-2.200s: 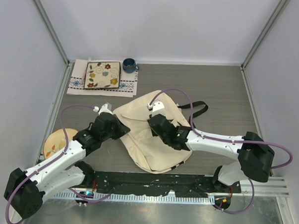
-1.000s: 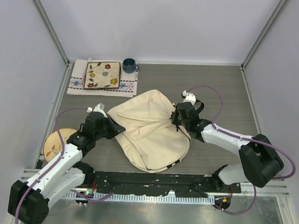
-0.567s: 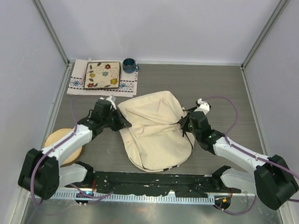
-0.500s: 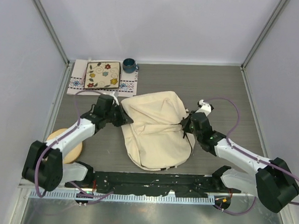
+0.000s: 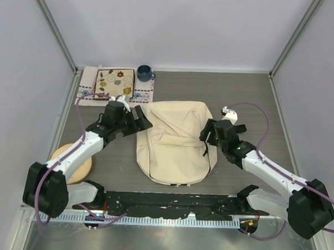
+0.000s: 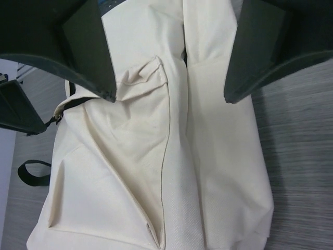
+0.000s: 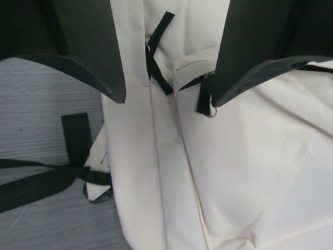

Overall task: Pack the student bag
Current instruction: Zip the student bag at the center of the board, then reset both arms

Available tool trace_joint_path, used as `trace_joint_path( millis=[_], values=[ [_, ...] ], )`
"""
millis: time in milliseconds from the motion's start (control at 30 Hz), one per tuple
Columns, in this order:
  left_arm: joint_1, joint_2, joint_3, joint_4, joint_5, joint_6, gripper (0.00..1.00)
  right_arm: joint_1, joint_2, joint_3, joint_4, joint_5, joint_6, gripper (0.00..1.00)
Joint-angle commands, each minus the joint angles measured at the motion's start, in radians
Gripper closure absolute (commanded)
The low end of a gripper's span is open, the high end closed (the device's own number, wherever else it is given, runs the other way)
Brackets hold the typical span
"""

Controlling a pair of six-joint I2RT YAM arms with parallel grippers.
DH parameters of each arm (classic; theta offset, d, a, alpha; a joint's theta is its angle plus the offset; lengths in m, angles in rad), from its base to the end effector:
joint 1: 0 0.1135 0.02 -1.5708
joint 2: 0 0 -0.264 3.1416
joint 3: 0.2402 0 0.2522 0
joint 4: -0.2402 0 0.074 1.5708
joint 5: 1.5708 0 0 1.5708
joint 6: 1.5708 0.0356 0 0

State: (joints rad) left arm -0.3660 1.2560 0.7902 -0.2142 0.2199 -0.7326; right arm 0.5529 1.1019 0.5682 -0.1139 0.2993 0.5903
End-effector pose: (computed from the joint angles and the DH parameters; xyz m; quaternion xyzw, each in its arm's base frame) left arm 0.2481 -0.1034 0.2397 -0.1170 0.8906 -0.3080 0.3135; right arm 0.1998 0.1109 0.2109 0.0830 0.8839 0.1260 0.4426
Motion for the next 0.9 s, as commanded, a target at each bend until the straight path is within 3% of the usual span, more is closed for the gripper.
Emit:
trace_joint_path(
  millis=[0, 67, 267, 467, 533, 867],
  values=[
    [0.004, -0.159, -0.032, -0.045, -0.128, 0.030, 0.05, -0.019, -0.082, 0.107, -0.105, 0.099, -0.070, 0.26],
    [0.006, -0.227, -0.039, -0.085, -0.172, 0.041, 0.00, -0.040, -0.112, 0.145, -0.142, 0.139, -0.087, 0.20],
    [0.006, -0.348, -0.037, -0.233, -0.368, 0.042, 0.00, -0.151, -0.154, 0.183, -0.248, 0.135, -0.078, 0.13],
    [0.006, -0.469, -0.088, -0.300, -0.533, 0.036, 0.00, -0.447, -0.140, 0.141, -0.288, -0.104, -0.014, 0.11],
    [0.006, -0.504, -0.091, -0.320, -0.569, 0.036, 0.01, -0.520, -0.128, 0.128, -0.296, -0.118, -0.009, 0.10],
    [0.006, -0.632, -0.160, -0.355, -0.695, -0.017, 0.00, -0.469, -0.249, -0.054, -0.098, 0.203, -0.162, 0.10]
  ],
)
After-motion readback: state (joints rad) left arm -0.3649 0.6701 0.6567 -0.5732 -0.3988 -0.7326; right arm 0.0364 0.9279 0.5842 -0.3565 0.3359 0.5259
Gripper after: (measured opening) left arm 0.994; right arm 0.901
